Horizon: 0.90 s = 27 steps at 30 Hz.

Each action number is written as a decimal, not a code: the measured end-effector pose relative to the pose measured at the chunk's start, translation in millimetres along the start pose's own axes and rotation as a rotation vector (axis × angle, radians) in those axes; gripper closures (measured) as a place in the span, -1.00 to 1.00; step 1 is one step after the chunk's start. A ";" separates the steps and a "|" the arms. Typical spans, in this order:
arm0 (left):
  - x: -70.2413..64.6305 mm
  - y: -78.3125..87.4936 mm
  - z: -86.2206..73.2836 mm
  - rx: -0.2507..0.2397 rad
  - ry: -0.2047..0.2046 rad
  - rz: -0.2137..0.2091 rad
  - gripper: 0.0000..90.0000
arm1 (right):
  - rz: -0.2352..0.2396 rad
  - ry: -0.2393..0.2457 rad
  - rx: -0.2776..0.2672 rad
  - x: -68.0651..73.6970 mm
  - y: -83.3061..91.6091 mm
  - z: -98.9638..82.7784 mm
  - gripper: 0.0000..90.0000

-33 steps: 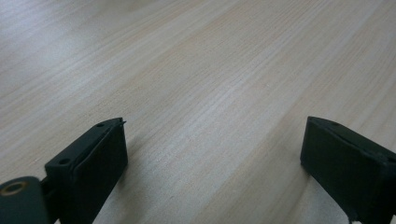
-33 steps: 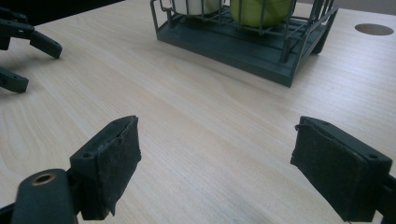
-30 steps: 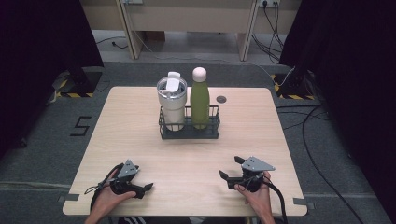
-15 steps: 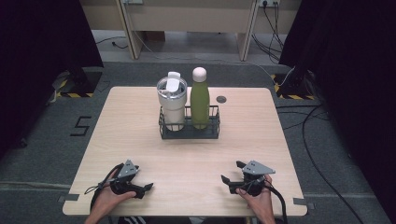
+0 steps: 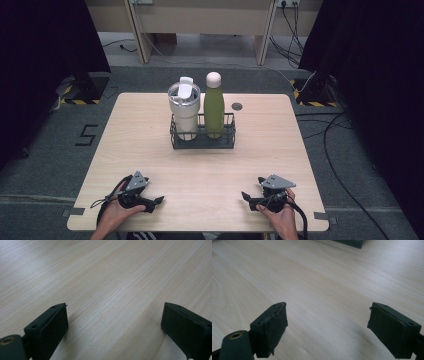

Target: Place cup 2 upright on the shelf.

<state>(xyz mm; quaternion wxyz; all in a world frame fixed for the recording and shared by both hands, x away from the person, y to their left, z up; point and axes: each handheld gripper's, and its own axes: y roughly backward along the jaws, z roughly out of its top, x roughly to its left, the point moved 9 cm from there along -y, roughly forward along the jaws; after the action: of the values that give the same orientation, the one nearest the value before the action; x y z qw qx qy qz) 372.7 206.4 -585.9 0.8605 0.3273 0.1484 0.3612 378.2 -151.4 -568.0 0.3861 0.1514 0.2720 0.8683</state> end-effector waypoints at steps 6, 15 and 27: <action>-0.3 0.2 -0.2 0.000 -0.001 -0.001 -0.85 | -0.021 0.008 0.052 -1.7 2.3 -7.6 -0.66; -0.3 0.2 -0.3 -0.001 -0.001 -0.001 -0.85 | -0.051 0.031 0.137 -3.3 0.1 -16.6 -0.77; -0.4 0.2 -0.4 0.000 -0.001 -0.002 -0.86 | -0.057 0.030 0.163 -3.3 -1.4 -19.5 -1.00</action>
<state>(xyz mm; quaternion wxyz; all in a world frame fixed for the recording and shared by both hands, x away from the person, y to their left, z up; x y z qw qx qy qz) 372.2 206.3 -586.0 0.8609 0.3274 0.1481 0.3603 371.9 -160.1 -584.6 0.3929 0.1616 0.3518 0.8341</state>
